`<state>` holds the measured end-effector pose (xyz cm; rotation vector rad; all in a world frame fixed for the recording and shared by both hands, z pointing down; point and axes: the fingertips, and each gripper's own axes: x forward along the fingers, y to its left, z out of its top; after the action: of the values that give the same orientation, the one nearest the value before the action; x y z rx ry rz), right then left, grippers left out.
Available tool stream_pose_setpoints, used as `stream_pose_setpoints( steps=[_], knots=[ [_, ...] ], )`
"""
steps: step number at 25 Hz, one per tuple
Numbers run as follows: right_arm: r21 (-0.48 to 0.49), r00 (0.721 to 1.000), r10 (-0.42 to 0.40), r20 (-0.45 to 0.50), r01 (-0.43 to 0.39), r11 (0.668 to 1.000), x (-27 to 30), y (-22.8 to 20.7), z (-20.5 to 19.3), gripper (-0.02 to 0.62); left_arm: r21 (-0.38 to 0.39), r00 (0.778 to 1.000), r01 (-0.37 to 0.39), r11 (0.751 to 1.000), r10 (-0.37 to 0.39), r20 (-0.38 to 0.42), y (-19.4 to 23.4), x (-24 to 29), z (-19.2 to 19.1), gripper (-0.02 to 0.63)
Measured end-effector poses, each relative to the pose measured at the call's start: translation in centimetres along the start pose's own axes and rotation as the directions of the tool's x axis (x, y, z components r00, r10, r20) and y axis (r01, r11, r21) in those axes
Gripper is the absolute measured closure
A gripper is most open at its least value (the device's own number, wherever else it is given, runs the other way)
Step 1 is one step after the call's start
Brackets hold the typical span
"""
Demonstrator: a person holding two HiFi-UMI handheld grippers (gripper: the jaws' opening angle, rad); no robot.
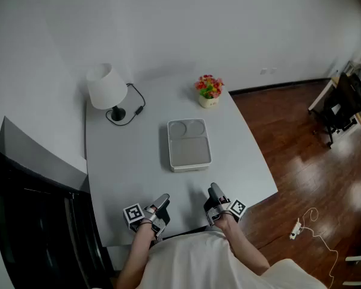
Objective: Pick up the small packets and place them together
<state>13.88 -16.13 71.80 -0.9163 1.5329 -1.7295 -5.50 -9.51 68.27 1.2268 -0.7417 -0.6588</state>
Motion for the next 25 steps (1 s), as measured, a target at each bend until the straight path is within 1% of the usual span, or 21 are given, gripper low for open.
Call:
stream_pose_setpoints(
  steps=[1,2,3,5,7,9,11,14,16,17,18,22,25],
  knots=[
    [-0.006,0.999,0.032,-0.01,-0.032,0.999,0.8,0.5,-0.4,0.24,0.014,1.0,0.012,1.0,-0.012,-0.014,-0.3,0.0,-0.1,0.367],
    [-0.01,0.998,0.061,-0.019,-0.061,0.998,1.6,1.0,-0.8,0.091,0.028,0.999,0.024,0.999,-0.023,-0.029,-0.6,0.1,-0.3,0.367],
    [-0.012,0.996,0.085,-0.028,-0.085,0.996,2.5,1.5,-1.2,0.074,0.043,0.998,0.037,0.998,-0.035,-0.043,-1.0,0.2,-0.4,0.365],
    [0.0,0.994,0.104,-0.04,-0.104,0.995,4.1,1.9,-2.0,0.075,0.067,0.996,0.069,0.995,-0.065,-0.059,-2.0,0.4,-0.5,0.367],
    [0.057,0.993,0.106,-0.043,-0.104,0.993,5.8,1.5,-2.6,0.075,0.073,0.994,0.094,0.993,-0.09,-0.055,-2.8,0.7,-0.4,0.367],
    [0.123,0.993,0.116,-0.036,-0.111,0.986,7.2,0.8,-3.0,0.075,0.072,0.994,0.103,0.992,-0.099,-0.046,-3.1,0.9,-0.4,0.367],
    [0.153,0.993,0.118,-0.031,-0.112,0.982,8.6,0.1,-3.2,0.075,0.074,0.994,0.105,0.992,-0.102,-0.04,-3.2,0.9,-0.3,0.367],
    [0.15,0.995,0.099,-0.027,-0.094,0.984,10.3,-0.6,-3.1,0.075,0.079,0.995,0.099,0.992,-0.096,-0.039,-3.2,0.8,-0.5,0.367],
    [0.152,0.996,0.089,-0.008,-0.087,0.985,11.2,-1.0,-2.7,0.075,0.08,0.995,0.092,0.992,-0.09,-0.035,-3.1,0.6,-0.6,0.365],
    [0.153,0.996,0.089,0.005,-0.088,0.984,11.5,-1.1,-2.3,0.083,0.082,0.996,0.089,0.993,-0.087,-0.032,-3.0,0.5,-0.7,0.365],
    [0.153,0.996,0.089,0.017,-0.091,0.984,11.7,-1.3,-1.9,0.109,0.083,0.996,0.085,0.993,-0.083,-0.028,-2.9,0.3,-0.7,0.367],
    [0.161,0.995,0.086,0.055,-0.094,0.983,12.6,-1.6,-0.8,0.112,0.073,0.997,0.073,0.995,-0.073,0.0,-2.6,-0.5,-0.3,0.367],
    [0.166,0.992,0.101,0.07,-0.111,0.98,13.6,-1.6,-0.1,0.112,0.068,0.997,0.066,0.995,-0.068,0.022,-2.3,-1.1,0.2,0.367]
  ],
)
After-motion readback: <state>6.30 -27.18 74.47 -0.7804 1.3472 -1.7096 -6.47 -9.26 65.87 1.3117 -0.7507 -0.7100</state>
